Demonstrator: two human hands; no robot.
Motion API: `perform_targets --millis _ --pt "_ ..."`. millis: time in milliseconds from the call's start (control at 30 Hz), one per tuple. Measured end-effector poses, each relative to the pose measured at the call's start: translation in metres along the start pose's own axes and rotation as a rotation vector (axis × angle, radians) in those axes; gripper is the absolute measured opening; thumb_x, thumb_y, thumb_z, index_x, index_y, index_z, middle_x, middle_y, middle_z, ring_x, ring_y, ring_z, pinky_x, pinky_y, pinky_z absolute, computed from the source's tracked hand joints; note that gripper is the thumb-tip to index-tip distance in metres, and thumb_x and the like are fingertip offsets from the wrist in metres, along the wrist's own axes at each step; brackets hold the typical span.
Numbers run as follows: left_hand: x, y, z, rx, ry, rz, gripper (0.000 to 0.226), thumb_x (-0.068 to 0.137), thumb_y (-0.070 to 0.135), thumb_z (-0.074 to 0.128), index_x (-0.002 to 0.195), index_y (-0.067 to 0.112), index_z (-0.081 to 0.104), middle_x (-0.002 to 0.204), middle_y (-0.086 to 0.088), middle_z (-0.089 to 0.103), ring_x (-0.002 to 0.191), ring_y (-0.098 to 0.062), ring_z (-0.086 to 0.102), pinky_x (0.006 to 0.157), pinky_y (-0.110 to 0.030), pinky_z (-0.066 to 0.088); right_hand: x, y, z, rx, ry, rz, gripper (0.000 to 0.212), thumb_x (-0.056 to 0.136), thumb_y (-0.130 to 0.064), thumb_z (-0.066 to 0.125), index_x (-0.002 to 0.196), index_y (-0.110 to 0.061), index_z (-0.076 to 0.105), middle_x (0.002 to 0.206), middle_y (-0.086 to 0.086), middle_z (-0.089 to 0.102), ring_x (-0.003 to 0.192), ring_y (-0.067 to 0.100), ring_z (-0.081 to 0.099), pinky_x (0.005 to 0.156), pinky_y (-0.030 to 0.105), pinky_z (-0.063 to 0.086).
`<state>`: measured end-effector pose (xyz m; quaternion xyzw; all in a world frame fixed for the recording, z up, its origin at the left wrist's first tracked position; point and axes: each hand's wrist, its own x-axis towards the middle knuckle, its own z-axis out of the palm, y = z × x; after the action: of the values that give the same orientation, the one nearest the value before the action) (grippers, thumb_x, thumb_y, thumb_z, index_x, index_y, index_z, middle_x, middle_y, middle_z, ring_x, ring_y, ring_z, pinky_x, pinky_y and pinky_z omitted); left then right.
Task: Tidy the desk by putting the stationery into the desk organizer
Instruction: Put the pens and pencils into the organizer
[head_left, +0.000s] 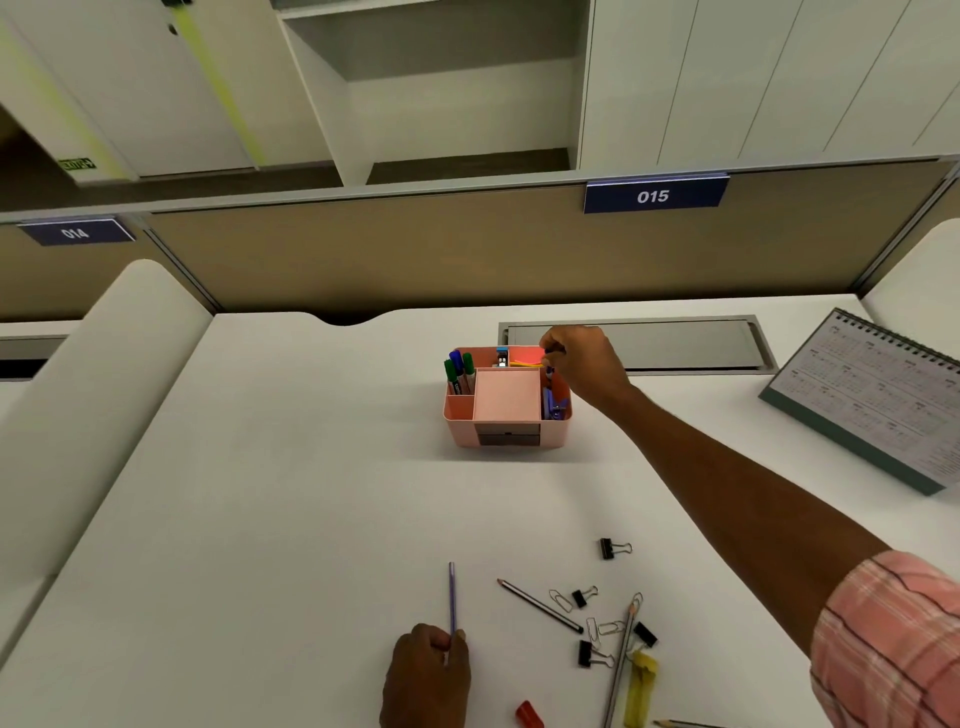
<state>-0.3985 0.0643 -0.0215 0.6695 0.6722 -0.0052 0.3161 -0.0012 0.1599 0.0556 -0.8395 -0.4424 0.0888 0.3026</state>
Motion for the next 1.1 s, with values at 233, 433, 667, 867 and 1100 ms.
perform_targets --millis 233,433,667,867,1100 --pt "-0.004 0.002 -0.001 -0.048 0.024 -0.015 0.020 0.088 0.045 0.072 0.077 0.032 0.062 0.082 0.008 0.061 0.074 -0.002 0.053 0.072 -0.026 0.038 -0.001 -0.004 -0.002 0.005 -0.035 0.001 0.022 0.098 -0.018 0.068 0.115 -0.005 0.070 0.109 0.013 0.075 0.098 0.026 0.071 0.091 0.040 0.060" --pt "-0.007 0.007 -0.003 -0.096 0.031 -0.030 0.019 0.088 0.048 0.072 0.077 0.035 0.064 0.083 0.010 0.064 0.075 -0.002 0.059 0.072 -0.028 0.046 -0.001 -0.008 -0.002 0.025 -0.045 0.012 0.024 0.098 -0.020 0.069 0.117 -0.005 0.070 0.111 0.012 0.075 0.099 0.025 0.071 0.091 0.038 0.059" --pt "-0.006 0.024 -0.007 -0.429 -0.055 -0.141 0.019 0.091 0.037 0.077 0.079 0.022 0.075 0.065 0.004 0.073 0.066 -0.014 0.069 0.060 -0.026 0.051 -0.017 -0.016 -0.015 0.061 0.071 0.027 0.030 0.094 -0.018 0.074 0.121 -0.006 0.071 0.117 0.011 0.075 0.103 0.023 0.069 0.093 0.039 0.060" --pt "-0.002 0.068 -0.021 -1.098 -0.415 -0.296 0.018 0.095 0.014 0.073 0.103 -0.003 0.075 0.083 -0.018 0.076 0.068 -0.024 0.068 0.060 -0.030 0.053 -0.091 -0.053 -0.038 0.388 0.070 -0.045 0.021 0.089 -0.009 0.078 0.109 -0.014 0.077 0.099 0.000 0.077 0.086 0.011 0.072 0.083 0.027 0.060" --pt "-0.001 0.132 -0.030 -1.454 -0.712 -0.270 0.030 0.092 0.007 0.072 0.118 -0.006 0.071 0.093 -0.018 0.073 0.079 -0.022 0.072 0.071 -0.030 0.062 -0.186 -0.057 -0.037 0.186 -0.250 -0.245 0.028 0.088 -0.044 0.077 0.110 -0.027 0.074 0.102 -0.015 0.065 0.091 0.003 0.060 0.072 0.020 0.054"
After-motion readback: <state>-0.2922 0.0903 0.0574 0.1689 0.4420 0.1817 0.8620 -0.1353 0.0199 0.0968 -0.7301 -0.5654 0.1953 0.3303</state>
